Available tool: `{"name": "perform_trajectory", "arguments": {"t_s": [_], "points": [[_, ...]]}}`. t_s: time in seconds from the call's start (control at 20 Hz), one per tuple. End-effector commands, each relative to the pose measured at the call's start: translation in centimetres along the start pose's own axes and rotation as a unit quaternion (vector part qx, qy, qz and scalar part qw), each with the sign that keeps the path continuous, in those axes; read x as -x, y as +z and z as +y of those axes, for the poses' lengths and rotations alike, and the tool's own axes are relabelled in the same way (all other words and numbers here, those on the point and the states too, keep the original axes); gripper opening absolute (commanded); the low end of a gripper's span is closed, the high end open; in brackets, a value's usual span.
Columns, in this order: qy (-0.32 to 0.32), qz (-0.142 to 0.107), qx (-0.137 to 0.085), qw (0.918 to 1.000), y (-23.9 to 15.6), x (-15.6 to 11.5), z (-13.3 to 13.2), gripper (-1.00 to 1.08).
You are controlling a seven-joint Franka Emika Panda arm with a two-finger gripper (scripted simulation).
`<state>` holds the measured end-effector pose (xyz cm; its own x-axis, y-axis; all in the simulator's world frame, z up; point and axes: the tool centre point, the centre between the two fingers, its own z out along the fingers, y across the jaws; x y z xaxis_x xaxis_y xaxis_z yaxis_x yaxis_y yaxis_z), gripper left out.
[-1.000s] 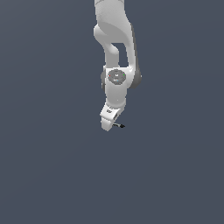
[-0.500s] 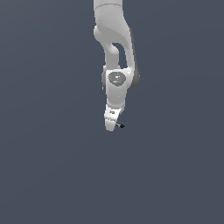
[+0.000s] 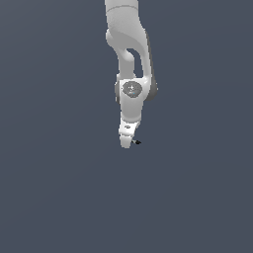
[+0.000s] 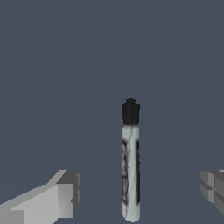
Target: Pick up the object and move it to a goal position.
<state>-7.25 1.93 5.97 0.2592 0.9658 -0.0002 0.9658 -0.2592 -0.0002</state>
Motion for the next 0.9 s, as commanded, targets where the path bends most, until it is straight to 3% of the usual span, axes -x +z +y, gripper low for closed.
{"name": "perform_trajectory", "arguments": {"t_s": [0.0,0.8,0.85], "points": [[0.0,0.0,0.0,1.0,0.2,0.0,0.0,1.0],[-0.003,0.0,0.0,1.0,5.0,0.0,-0.1,1.0],[-0.003,0.0,0.0,1.0,5.0,0.0,-0.1,-1.0]]}}
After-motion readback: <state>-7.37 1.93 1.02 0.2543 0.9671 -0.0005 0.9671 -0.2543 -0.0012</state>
